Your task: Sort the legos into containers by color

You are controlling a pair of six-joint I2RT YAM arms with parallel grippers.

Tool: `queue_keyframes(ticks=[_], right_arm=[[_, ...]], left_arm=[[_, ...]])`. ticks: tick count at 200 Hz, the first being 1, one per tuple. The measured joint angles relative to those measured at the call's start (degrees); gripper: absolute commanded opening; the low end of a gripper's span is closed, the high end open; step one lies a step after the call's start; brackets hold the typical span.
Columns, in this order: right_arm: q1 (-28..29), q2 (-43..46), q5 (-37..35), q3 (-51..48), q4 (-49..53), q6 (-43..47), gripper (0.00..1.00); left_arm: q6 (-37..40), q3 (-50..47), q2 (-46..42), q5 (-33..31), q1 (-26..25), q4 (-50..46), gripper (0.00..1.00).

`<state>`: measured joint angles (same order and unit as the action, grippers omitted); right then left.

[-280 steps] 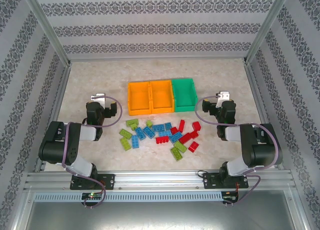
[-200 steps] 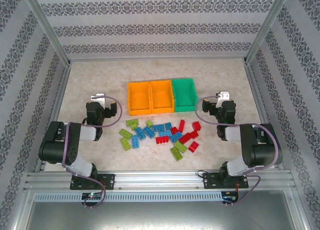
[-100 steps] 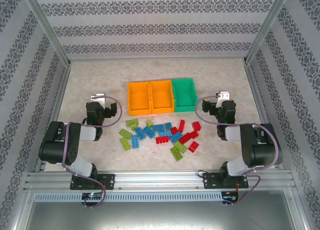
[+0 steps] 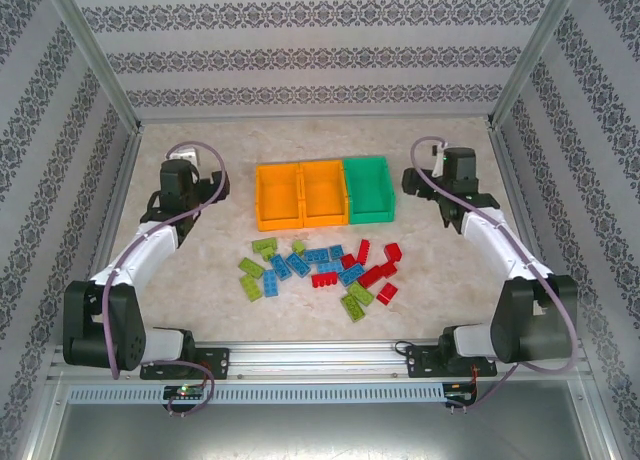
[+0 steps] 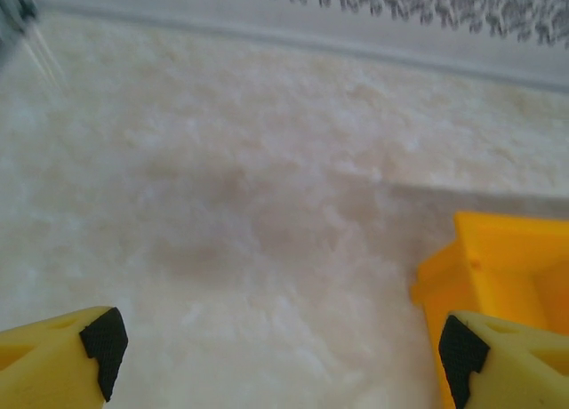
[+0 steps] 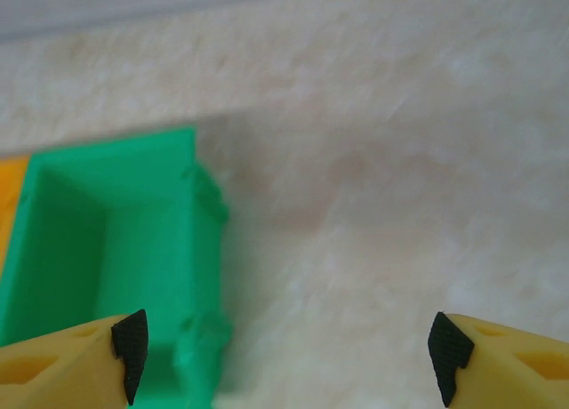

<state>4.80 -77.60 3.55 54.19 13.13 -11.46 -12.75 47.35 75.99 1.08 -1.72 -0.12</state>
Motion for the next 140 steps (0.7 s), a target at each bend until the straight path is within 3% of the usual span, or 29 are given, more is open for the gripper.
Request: queue_keyframes(ticks=[32,61,140], right_arm=[[7.0,0.8,1.8,0.6,17.4,-2.1,0.85],[9.6,3.6,2.8,0.0,27.1,-4.4,0.85],[12.4,-3.4,2.7,-0.7,34.0,-4.7,0.77]], left_arm=[[-3.2,0.1,-1.1,2.3,-3.3,-9.4,0.99],[-5.0,0.1,-3.8,2.1,-8.1,-15.2,1.00],[-6.7,-1.4,-6.8,3.2,-9.6,-17.1,1.00]])
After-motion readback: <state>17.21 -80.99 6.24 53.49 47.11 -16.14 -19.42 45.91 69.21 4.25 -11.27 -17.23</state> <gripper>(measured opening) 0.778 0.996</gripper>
